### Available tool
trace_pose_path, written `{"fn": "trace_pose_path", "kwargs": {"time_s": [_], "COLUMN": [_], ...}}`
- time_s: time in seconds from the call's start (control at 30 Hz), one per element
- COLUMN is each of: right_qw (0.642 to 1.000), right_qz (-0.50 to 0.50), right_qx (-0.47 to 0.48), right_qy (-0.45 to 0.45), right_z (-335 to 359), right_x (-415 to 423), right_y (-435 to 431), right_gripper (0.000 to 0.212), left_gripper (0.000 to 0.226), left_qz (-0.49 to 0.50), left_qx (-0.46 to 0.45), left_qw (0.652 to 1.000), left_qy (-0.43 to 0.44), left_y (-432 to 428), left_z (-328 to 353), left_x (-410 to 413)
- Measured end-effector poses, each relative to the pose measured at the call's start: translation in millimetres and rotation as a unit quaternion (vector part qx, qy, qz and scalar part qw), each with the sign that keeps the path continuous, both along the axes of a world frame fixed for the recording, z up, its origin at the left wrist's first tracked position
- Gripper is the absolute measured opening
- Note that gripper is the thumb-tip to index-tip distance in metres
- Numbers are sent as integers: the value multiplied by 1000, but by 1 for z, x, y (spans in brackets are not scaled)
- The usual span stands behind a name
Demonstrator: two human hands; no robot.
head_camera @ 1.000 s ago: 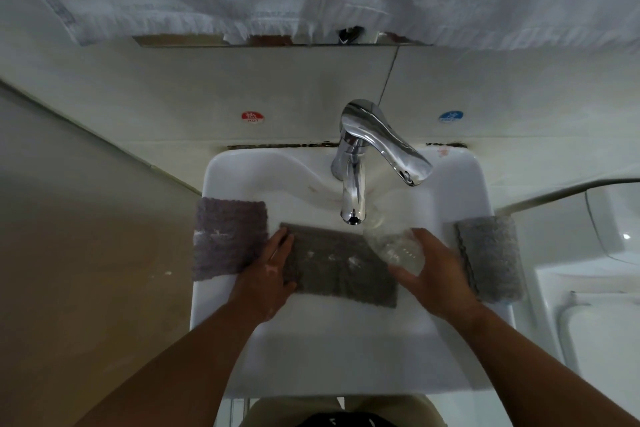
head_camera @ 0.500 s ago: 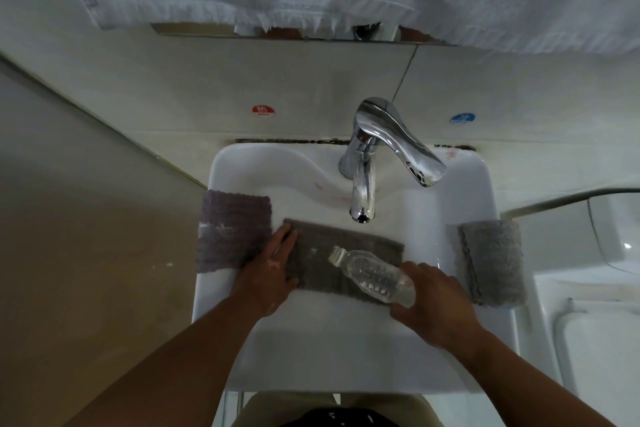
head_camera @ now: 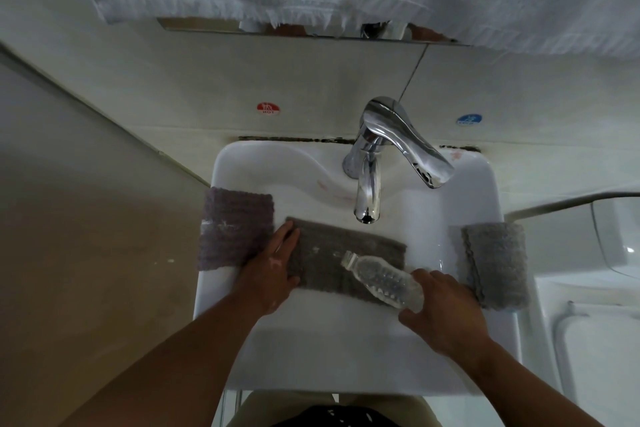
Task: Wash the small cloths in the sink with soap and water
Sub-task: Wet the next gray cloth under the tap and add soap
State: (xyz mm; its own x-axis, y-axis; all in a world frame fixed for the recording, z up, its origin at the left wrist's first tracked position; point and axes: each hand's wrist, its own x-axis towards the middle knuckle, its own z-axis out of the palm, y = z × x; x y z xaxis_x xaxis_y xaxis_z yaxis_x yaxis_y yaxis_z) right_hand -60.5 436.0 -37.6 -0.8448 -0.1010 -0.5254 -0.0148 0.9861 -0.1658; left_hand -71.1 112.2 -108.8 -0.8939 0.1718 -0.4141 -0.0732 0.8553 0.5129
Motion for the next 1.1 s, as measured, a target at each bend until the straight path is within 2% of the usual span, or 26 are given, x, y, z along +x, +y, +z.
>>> {"fn": "trace_pose_path", "kwargs": {"time_s": [0.4,0.5,0.57,0.67,0.87,1.0,1.1], "right_qw": [1000,999,995,974,923,881,855], "right_qz": [6,-7,-38,-90,-183,-279,-338], "right_qx": [6,-32,-92,-207,-329,-352,-346], "right_qy": [-1,-4,2,24,83,147,184], "right_z": [3,0,-2,3,15,8,-2], "right_x": [3,4,6,7,-12,-43,-69], "right_y": [-2,1,4,6,1,-8,-9], "right_gripper": [56,57,59,60,56,49,56], "left_gripper": [100,99,99,99,99,100,101], "left_qz": [2,1,0,-1,-2,-1,-4], "left_qx": [-4,-8,-10,-13,-18,-12,-10], "left_qw": [1000,1000,1000,1000,1000,1000,1000], "left_qy": [7,6,7,1,1,4,-1], "left_y": [1,1,1,2,4,3,3], "left_z": [3,4,4,6,9,7,6], "left_x": [0,0,0,0,-1,0,0]}}
